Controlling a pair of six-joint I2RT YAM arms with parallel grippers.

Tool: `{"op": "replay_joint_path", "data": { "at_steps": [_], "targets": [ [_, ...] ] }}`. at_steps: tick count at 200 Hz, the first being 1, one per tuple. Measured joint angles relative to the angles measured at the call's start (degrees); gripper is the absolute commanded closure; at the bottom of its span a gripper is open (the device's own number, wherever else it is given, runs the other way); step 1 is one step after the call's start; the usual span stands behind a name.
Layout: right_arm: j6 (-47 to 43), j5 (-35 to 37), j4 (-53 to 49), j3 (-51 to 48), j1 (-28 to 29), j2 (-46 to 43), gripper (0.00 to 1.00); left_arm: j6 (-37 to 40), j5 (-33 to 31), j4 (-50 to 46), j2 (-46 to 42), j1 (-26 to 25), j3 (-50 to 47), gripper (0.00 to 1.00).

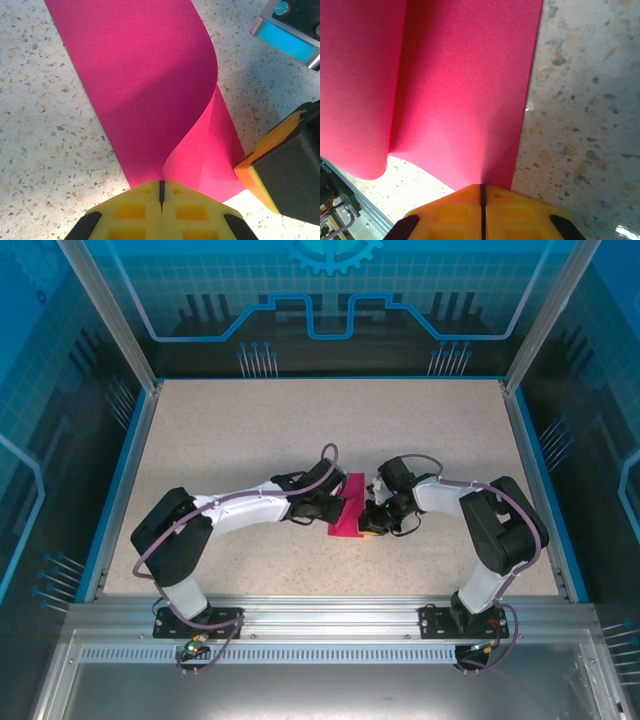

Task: Fold a paper plane with a square sheet of paper (fold left side to right side)
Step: Fold the triangle a second time at the center of the table.

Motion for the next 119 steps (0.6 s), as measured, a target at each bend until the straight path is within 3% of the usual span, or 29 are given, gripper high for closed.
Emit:
{"op": "replay_joint_path", "data": {
  "at_steps": [119],
  "targets": [
    [-1.1, 0.0, -0.6, 0.4, 0.3, 0.3, 0.92, 3.5, 0.0, -1.7, 5.5, 1.7, 3.1, 1.00]
  ]
}}
